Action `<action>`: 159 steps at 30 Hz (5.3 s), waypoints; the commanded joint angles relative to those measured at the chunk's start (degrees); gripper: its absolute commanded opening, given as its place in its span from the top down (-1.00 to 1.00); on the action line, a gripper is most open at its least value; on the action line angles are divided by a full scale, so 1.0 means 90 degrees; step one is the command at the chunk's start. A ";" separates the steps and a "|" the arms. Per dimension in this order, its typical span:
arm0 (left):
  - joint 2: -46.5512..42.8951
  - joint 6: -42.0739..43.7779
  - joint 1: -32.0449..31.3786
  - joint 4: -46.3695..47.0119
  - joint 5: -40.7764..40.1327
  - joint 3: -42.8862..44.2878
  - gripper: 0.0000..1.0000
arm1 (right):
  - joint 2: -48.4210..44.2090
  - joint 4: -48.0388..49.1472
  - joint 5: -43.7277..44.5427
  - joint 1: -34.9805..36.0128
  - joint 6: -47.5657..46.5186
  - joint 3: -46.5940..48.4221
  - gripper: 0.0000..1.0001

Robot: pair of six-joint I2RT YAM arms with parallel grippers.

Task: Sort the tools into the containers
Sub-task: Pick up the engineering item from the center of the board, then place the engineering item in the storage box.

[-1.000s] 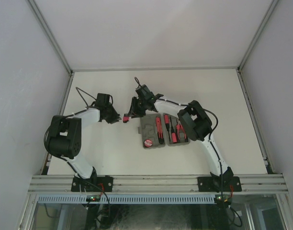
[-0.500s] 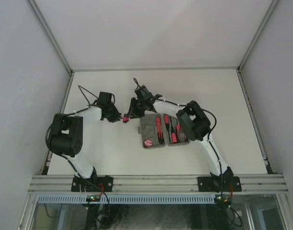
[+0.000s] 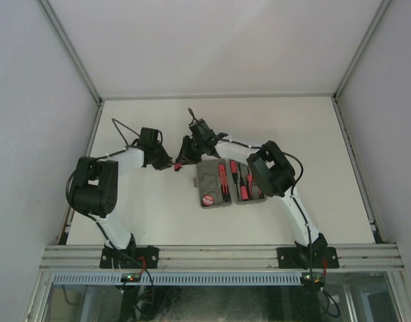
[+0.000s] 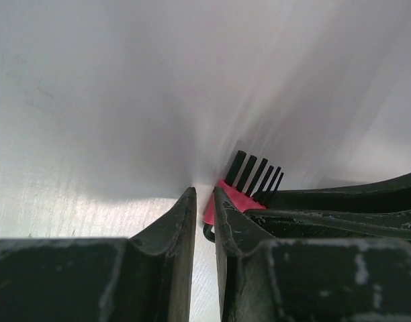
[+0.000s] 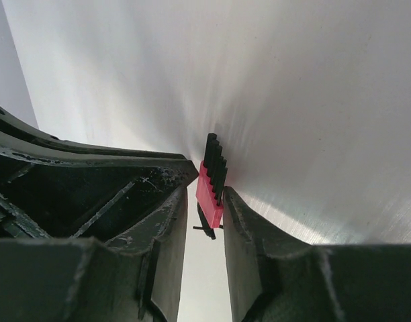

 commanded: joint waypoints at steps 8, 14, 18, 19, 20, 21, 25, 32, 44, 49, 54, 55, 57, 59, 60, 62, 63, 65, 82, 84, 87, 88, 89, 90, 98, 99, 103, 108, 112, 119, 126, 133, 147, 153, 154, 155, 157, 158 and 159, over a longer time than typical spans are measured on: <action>0.0363 0.0069 -0.0105 -0.0401 0.0006 -0.0018 0.59 | 0.0000 0.0668 -0.0148 -0.0065 0.0331 -0.0143 0.62; 0.0213 0.0059 -0.0103 -0.0416 -0.0028 -0.0044 0.60 | -0.0070 0.0499 -0.0035 -0.0070 0.0167 -0.0164 0.91; -0.0132 0.0049 -0.0101 -0.0452 -0.0111 -0.0078 0.57 | -0.0265 0.0588 0.0028 -0.0108 0.0075 -0.0285 1.00; -0.0259 0.0049 -0.0100 -0.0487 -0.0161 -0.0069 0.55 | -0.0330 0.0622 0.0029 -0.0124 0.0057 -0.0318 1.00; -0.0379 0.0057 -0.0097 -0.0523 -0.0212 -0.0072 0.53 | -0.0399 0.0664 0.0034 -0.0144 0.0047 -0.0365 1.00; -0.0568 0.0059 -0.0091 -0.0570 -0.0258 -0.0067 0.51 | -0.0506 0.0705 0.0039 -0.0170 0.0041 -0.0419 1.00; -0.1157 0.0053 -0.0061 -0.0796 -0.0462 -0.0030 0.40 | -0.0837 0.0892 0.0042 -0.0258 0.0032 -0.0649 1.00; -0.2178 0.0064 0.0060 -0.1270 -0.0795 0.0126 0.30 | -0.1531 0.1287 0.0010 -0.0385 -0.0031 -0.1090 1.00; -0.3294 0.0150 0.0312 -0.1524 -0.0884 0.0109 0.29 | -0.3134 0.2012 0.0369 -0.0643 -0.1015 -0.2173 1.00; -0.3494 0.0230 0.0335 -0.1598 -0.0846 0.0029 0.29 | -0.3813 0.2191 0.0887 -0.0664 -0.1631 -0.2662 1.00; -0.3705 0.0391 0.0342 -0.1601 -0.0765 -0.0089 0.29 | -0.4370 0.2678 0.1031 -0.0656 -0.2398 -0.3400 1.00; -0.3754 0.0429 0.0337 -0.1598 -0.0778 -0.0112 0.29 | -0.4487 0.2912 0.0974 -0.0664 -0.2545 -0.3580 1.00; -0.3827 0.0468 0.0342 -0.1611 -0.0794 -0.0135 0.29 | -0.4703 0.3283 0.0855 -0.0660 -0.2864 -0.3993 1.00; -0.3894 0.0469 0.0334 -0.1648 -0.0777 -0.0167 0.29 | -0.4897 0.3582 0.0763 -0.0665 -0.3354 -0.4322 1.00; -0.3931 0.0469 0.0335 -0.1648 -0.0746 -0.0185 0.29 | -0.4997 0.3702 0.0737 -0.0665 -0.3598 -0.4462 1.00; -0.3979 0.0542 0.0334 -0.1661 -0.0686 -0.0225 0.29 | -0.5145 0.3922 0.0570 -0.0665 -0.4157 -0.4730 1.00; -0.4003 0.0621 0.0336 -0.1668 -0.0664 -0.0247 0.29 | -0.5204 0.4020 0.0466 -0.0657 -0.4422 -0.4856 1.00; -0.4025 0.0668 0.0342 -0.1693 -0.0648 -0.0255 0.29 | -0.5306 0.4108 0.0265 -0.0630 -0.5047 -0.5068 1.00; -0.3963 0.0747 0.0343 -0.1764 -0.0630 -0.0422 0.29 | -0.4860 0.2573 0.0656 -0.0158 -0.7892 -0.4863 1.00; -0.3963 0.0743 0.0337 -0.1763 -0.0618 -0.0413 0.29 | -0.4785 0.2668 0.0798 -0.0162 -0.7443 -0.4770 1.00; -0.3937 0.0719 0.0340 -0.1763 -0.0595 -0.0418 0.29 | -0.4727 0.2996 0.1253 -0.0157 -0.5918 -0.4644 1.00; -0.3924 0.0721 0.0334 -0.1760 -0.0578 -0.0418 0.29 | -0.4713 0.3131 0.1365 -0.0157 -0.5326 -0.4645 1.00; -0.3919 0.0723 0.0334 -0.1767 -0.0558 -0.0412 0.29 | -0.4698 0.3249 0.1533 -0.0157 -0.4767 -0.4647 1.00; -0.3922 0.0723 0.0341 -0.1784 -0.0551 -0.0407 0.29 | -0.4676 0.3332 0.1710 -0.0157 -0.4158 -0.4648 1.00; -0.3981 0.0831 0.0337 -0.1906 -0.0533 -0.0296 0.29 | -0.4564 0.3736 0.3393 0.0184 -0.0798 -0.4850 1.00; -0.3987 0.0846 0.0345 -0.1923 -0.0536 -0.0283 0.29 | -0.4594 0.3786 0.3644 0.0286 -0.0619 -0.4892 1.00; -0.4000 0.0902 0.0384 -0.1978 -0.0466 -0.0240 0.29 | -0.4690 0.4099 0.4432 0.0507 0.0119 -0.5090 1.00; -0.4015 0.0980 0.0442 -0.2055 -0.0295 -0.0227 0.29 | -0.4707 0.4279 0.5199 0.0579 0.1044 -0.5316 1.00; -0.4092 0.1059 0.0487 -0.2113 -0.0237 -0.0215 0.27 | -0.4656 0.4216 0.5647 0.0628 0.1689 -0.5410 1.00; -0.4121 0.1103 0.0586 -0.2217 -0.0209 -0.0223 0.20 | -0.4422 0.4122 0.6101 0.0656 0.2866 -0.5427 1.00; -0.4161 0.1076 0.0703 -0.2252 -0.0145 -0.0256 0.04 | -0.4236 0.3630 0.6290 0.0726 0.3650 -0.5248 0.96; -0.4150 0.1038 0.0736 -0.2246 -0.0113 -0.0263 -0.07 | -0.3975 0.3183 0.6431 0.0755 0.4156 -0.5041 0.94; -0.4159 0.1006 0.0737 -0.2249 -0.0083 -0.0292 -0.23 | -0.3583 0.2451 0.6306 0.1008 0.4880 -0.4877 0.95; -0.4189 0.1006 0.0735 -0.2241 -0.0083 -0.0317 -0.24 | -0.3512 0.2140 0.6256 0.1060 0.5068 -0.4879 0.94; -0.4198 0.1006 0.0739 -0.2241 -0.0081 -0.0328 -0.24 | -0.3495 0.2129 0.6243 0.1071 0.5115 -0.4878 0.94; -0.4194 0.1006 0.0736 -0.2238 -0.0081 -0.0329 -0.24 | -0.3473 0.2140 0.6228 0.1067 0.5119 -0.4877 0.94; -0.4188 0.1006 0.0736 -0.2244 -0.0063 -0.0323 -0.24 | -0.3417 0.2171 0.6208 0.1073 0.5145 -0.4861 0.93; -0.4188 0.1006 0.0734 -0.2238 -0.0062 -0.0326 -0.24 | -0.3384 0.2149 0.6203 0.1064 0.5166 -0.4839 0.93; -0.4185 0.1006 0.0734 -0.2242 -0.0057 -0.0323 -0.24 | -0.3350 0.2138 0.6194 0.1070 0.5183 -0.4807 0.92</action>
